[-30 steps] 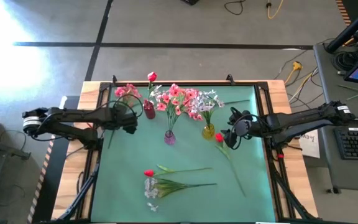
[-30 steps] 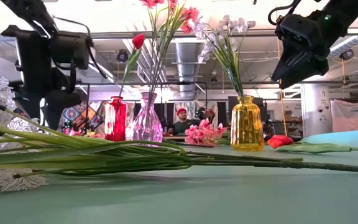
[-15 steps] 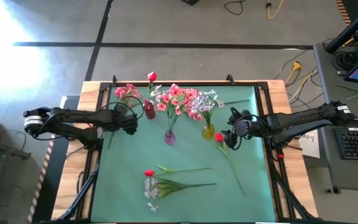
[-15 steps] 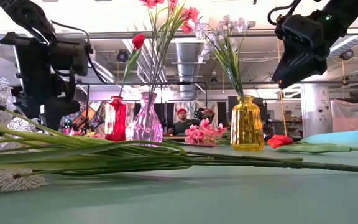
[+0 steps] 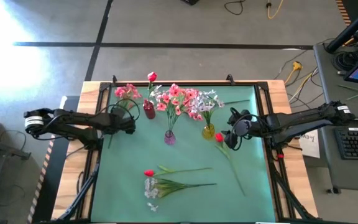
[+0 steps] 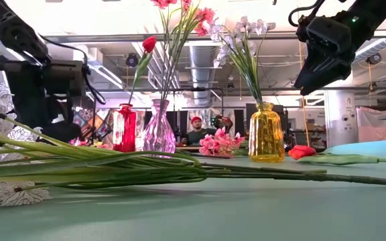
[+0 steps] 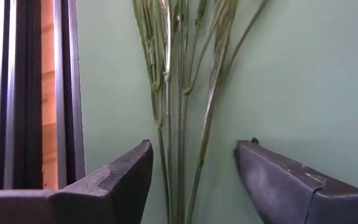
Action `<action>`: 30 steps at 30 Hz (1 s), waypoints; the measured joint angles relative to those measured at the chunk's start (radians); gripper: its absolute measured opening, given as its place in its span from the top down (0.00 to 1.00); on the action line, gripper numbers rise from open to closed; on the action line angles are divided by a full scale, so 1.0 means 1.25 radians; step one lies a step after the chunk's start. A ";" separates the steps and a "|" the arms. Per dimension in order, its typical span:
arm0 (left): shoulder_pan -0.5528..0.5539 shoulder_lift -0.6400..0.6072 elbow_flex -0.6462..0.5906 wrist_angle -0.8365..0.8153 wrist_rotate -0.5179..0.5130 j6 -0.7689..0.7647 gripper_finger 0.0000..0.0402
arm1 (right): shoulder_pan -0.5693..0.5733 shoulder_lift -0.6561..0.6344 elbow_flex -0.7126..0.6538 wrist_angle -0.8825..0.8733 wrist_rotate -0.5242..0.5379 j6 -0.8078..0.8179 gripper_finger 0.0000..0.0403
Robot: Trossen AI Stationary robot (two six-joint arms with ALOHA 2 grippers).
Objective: Sort flowers into vase by color
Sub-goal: Put the left pink flower into the purple vase
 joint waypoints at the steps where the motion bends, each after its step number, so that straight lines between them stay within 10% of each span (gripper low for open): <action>1: 0.000 0.000 -0.007 0.010 -0.003 -0.004 0.44 | 0.000 0.000 0.000 0.000 0.000 0.000 0.34; 30: 0.000 0.001 -0.026 0.023 -0.050 -0.088 1.00 | 0.000 0.000 0.000 0.000 0.000 0.003 0.34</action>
